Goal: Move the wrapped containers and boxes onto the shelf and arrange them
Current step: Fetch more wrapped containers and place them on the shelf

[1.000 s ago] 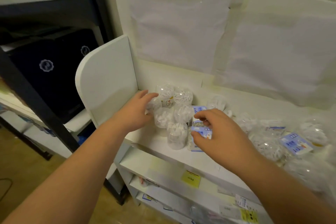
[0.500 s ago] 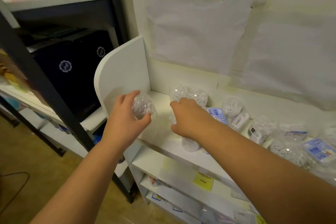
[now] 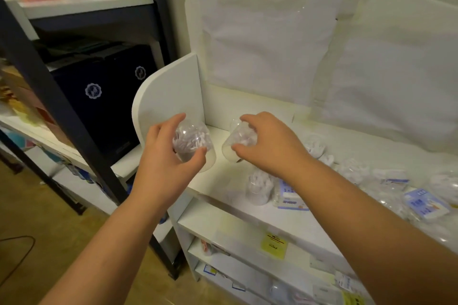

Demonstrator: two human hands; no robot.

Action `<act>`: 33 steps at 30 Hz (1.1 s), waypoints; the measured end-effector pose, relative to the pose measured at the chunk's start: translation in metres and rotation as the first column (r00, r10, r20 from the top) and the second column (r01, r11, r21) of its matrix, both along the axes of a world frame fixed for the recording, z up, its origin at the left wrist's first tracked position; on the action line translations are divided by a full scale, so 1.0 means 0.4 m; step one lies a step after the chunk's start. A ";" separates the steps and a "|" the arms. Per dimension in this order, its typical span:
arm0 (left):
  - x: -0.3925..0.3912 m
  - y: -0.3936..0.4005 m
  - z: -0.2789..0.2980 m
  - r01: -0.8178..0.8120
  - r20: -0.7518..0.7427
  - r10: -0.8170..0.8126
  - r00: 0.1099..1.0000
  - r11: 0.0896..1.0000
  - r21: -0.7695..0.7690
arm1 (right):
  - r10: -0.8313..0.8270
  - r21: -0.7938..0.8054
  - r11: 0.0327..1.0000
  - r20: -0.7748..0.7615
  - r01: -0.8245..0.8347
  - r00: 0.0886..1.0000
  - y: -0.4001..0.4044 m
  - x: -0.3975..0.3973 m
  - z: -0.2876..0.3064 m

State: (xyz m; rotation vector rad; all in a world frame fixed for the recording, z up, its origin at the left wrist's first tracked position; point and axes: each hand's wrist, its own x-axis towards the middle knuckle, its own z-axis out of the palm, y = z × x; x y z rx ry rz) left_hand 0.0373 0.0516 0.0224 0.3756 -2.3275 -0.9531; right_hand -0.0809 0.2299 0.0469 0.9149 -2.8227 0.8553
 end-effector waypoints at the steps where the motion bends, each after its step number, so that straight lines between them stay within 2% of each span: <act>1: -0.003 0.016 0.008 0.016 -0.020 -0.016 1.000 1.000 0.001 | -0.014 -0.047 0.999 -0.002 0.014 1.000 0.026 0.008 0.010; 6: -0.033 0.128 0.040 0.138 -0.100 -0.138 0.985 0.990 -0.011 | -0.138 -0.238 0.962 0.004 0.135 0.990 0.208 0.070 0.049; 13: -0.120 0.363 0.077 0.361 -0.185 -0.358 0.915 0.932 -0.021 | -0.414 -0.356 0.834 0.102 0.422 0.904 0.528 0.196 0.102; 18: -0.148 0.558 0.098 0.534 -0.223 -0.528 0.820 0.845 -0.035 | -0.587 -0.348 0.761 -0.011 0.547 0.810 0.724 0.300 0.147; 26: -0.115 0.827 0.146 0.692 -0.248 -0.684 0.686 0.719 -0.067 | -0.706 -0.493 0.637 -0.063 0.593 0.705 0.954 0.421 0.208; 33: -0.044 1.041 0.202 0.726 -0.246 -0.723 0.646 0.681 -0.092 | -0.724 -0.664 0.526 -0.022 0.531 0.690 1.163 0.506 0.246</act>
